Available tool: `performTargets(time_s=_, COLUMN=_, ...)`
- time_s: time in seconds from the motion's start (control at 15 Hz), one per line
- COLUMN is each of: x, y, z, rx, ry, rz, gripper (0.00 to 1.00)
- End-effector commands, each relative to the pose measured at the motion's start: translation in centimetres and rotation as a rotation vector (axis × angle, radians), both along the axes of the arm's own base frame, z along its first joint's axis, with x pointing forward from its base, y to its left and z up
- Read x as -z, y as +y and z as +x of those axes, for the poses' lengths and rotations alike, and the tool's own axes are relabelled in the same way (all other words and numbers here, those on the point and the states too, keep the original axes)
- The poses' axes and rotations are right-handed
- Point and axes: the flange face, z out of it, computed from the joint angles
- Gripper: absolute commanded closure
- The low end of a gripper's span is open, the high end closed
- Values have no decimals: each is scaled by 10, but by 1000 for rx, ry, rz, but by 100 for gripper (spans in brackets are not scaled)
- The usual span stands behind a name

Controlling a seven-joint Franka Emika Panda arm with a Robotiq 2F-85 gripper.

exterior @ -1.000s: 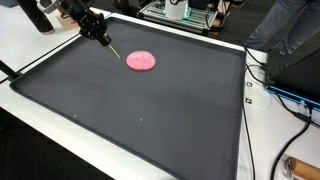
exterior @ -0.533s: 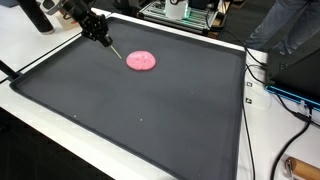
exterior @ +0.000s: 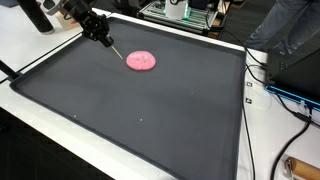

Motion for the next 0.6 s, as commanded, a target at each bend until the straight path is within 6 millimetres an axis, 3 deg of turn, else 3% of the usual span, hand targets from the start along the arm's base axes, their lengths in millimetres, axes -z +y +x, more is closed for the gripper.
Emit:
performTargets(time_s=0.0, x=-11, y=8, z=-3, rx=3, ry=8, rz=1, gripper=97)
performTargets(time_s=0.53, x=-53, y=34, z=4, rx=-2, ry=-4, rz=-27, gripper=97)
